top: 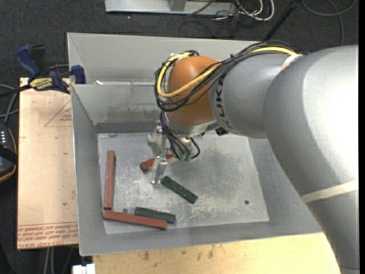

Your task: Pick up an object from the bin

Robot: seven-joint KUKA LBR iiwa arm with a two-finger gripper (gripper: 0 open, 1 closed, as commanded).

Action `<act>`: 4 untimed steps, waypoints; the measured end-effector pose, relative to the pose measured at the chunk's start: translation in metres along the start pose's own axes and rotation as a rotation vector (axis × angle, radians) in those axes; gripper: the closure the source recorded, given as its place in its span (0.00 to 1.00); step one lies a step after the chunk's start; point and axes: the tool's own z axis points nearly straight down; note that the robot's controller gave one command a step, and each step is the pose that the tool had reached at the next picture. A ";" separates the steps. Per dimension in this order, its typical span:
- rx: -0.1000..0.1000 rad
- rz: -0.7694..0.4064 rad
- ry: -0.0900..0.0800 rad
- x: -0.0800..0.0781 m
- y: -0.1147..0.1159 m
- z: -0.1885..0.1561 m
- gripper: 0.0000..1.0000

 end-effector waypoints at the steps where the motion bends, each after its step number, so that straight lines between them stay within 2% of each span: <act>1: 0.005 -0.004 0.007 -0.001 0.005 -0.007 0.00; 2: 0.007 -0.051 0.011 0.026 -0.010 -0.022 0.00; 3: 0.003 0.033 0.004 0.023 -0.013 -0.002 0.00; 4: -0.002 0.027 -0.011 0.028 -0.034 -0.007 1.00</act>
Offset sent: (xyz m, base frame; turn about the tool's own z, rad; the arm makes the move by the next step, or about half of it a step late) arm -0.0344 -0.0149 0.0274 -0.0655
